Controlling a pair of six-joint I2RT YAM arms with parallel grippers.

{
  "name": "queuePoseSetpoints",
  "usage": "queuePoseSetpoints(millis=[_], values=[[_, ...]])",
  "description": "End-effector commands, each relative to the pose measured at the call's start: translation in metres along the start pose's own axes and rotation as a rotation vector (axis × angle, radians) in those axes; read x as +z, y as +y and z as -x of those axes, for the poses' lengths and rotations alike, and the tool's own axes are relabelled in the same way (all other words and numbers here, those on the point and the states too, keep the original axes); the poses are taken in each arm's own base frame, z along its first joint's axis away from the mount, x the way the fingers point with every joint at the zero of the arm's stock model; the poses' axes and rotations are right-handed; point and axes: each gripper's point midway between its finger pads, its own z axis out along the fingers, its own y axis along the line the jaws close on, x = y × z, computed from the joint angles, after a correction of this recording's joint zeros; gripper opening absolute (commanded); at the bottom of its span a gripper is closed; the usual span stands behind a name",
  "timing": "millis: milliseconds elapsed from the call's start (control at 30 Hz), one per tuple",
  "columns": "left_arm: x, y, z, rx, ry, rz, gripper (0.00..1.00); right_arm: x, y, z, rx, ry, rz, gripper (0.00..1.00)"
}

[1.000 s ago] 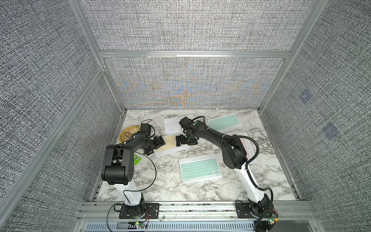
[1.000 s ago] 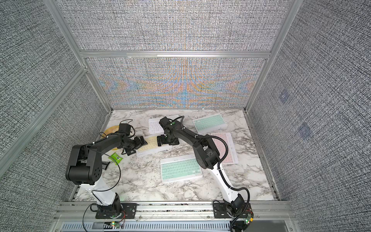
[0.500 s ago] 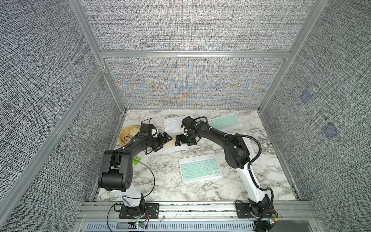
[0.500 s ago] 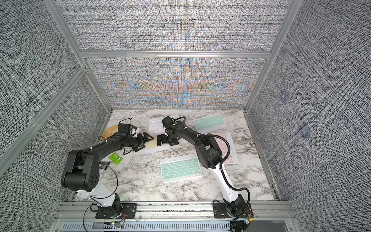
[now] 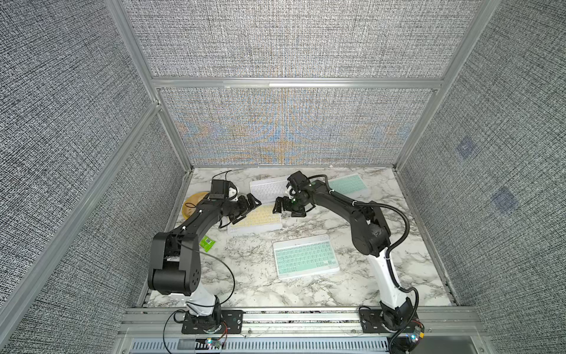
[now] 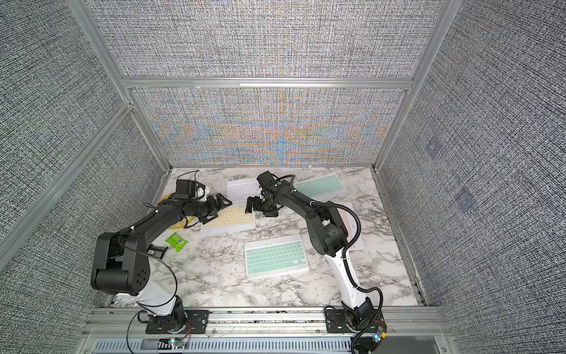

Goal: Stack the numeric keypads
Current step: Move the numeric keypad to the center of the board.

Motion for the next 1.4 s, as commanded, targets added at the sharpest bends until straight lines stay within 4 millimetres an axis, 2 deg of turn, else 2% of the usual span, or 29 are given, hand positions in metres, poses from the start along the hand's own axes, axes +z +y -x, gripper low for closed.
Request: queuePoseSetpoints(millis=[0,167,300,500,667,800,900,1167,1367], values=[[-0.001,0.052,-0.004,0.015,0.043,0.266,0.98,0.002,-0.004,0.001,0.022,-0.028,-0.091,0.99],[0.000,0.078,0.010,0.025,0.024,0.398,0.99,0.011,-0.002,-0.006,0.011,-0.020,-0.147,0.99],[0.003,0.091,0.011,0.035,0.035,0.451,0.99,0.018,-0.002,-0.015,0.008,0.000,-0.162,0.99],[0.012,0.103,0.010,0.042,0.053,0.478,0.99,0.025,-0.005,-0.023,-0.007,0.020,-0.189,0.99],[0.026,0.104,0.002,0.028,0.085,0.434,0.99,0.024,-0.006,-0.022,-0.030,0.019,-0.195,0.99],[0.038,0.092,-0.008,-0.002,0.104,0.345,0.99,0.022,-0.006,-0.022,-0.043,0.019,-0.191,0.99],[0.048,0.073,-0.018,0.009,0.124,0.280,0.99,0.019,-0.014,-0.022,-0.033,0.016,-0.195,0.99],[0.078,0.011,-0.050,0.095,0.207,0.158,0.99,-0.012,-0.058,-0.014,0.036,-0.047,-0.225,0.99],[0.085,-0.023,-0.054,0.142,0.226,0.110,0.99,-0.040,-0.098,-0.020,0.094,-0.077,-0.270,0.99]])
